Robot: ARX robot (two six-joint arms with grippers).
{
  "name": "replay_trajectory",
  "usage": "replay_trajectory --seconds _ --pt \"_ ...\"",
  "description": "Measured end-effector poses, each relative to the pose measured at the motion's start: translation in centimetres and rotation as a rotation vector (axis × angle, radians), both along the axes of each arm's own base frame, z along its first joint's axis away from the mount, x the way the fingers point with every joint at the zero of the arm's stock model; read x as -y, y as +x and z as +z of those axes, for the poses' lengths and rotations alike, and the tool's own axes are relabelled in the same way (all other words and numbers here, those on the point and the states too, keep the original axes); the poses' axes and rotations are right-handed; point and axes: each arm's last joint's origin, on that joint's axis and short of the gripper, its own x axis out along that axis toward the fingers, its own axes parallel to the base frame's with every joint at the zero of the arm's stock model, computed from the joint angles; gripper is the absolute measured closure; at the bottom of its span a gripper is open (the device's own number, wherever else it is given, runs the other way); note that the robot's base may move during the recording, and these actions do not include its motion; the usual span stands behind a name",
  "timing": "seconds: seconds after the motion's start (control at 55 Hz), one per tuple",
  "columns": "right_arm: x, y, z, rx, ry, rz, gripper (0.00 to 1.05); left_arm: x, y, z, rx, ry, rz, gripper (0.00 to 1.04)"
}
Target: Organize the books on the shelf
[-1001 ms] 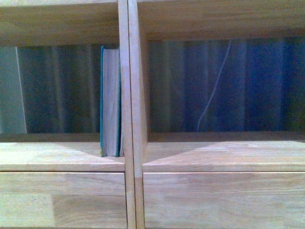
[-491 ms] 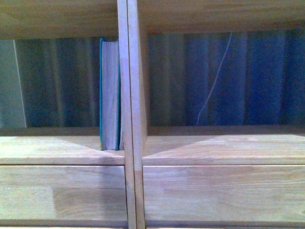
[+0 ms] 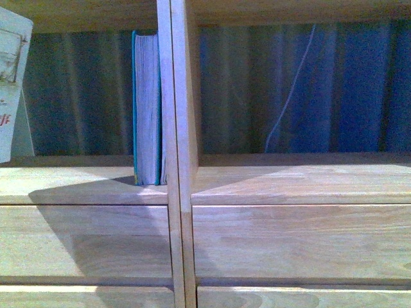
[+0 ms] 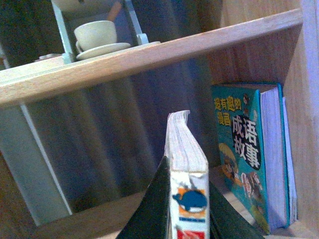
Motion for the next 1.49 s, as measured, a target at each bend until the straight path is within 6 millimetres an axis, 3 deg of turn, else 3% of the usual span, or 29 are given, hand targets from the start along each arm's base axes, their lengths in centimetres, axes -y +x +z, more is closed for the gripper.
replay_trajectory --seconds 0.2,0.291,0.382,0.801,1.037,1.201,1.492 --pt "0.0 -0.7 -0.7 -0.006 0.000 0.000 1.02 0.7 6.2 -1.2 0.065 0.018 -0.032 0.98" --pt "0.0 -0.9 -1.1 0.011 0.000 0.000 1.02 2.0 9.2 -1.6 0.103 0.009 -0.063 0.98" --pt "0.0 -1.2 -1.0 0.017 0.000 0.000 1.02 3.4 10.8 -2.1 0.118 0.006 -0.099 0.98" --pt "0.0 -2.0 -1.2 0.010 0.000 0.000 1.02 9.3 16.2 -4.7 0.141 -0.028 -0.200 0.98" --pt "0.0 -2.9 -1.4 0.010 0.000 0.000 1.02 10.5 17.9 -7.1 0.113 -0.043 -0.197 0.98" --pt "0.0 -2.9 -1.4 0.011 0.000 0.000 1.02 11.0 18.4 -7.4 0.113 -0.051 -0.156 0.98" --pt "0.0 -2.9 -1.4 0.010 0.000 0.000 1.02 11.5 18.8 -8.2 0.094 -0.031 -0.092 0.55"
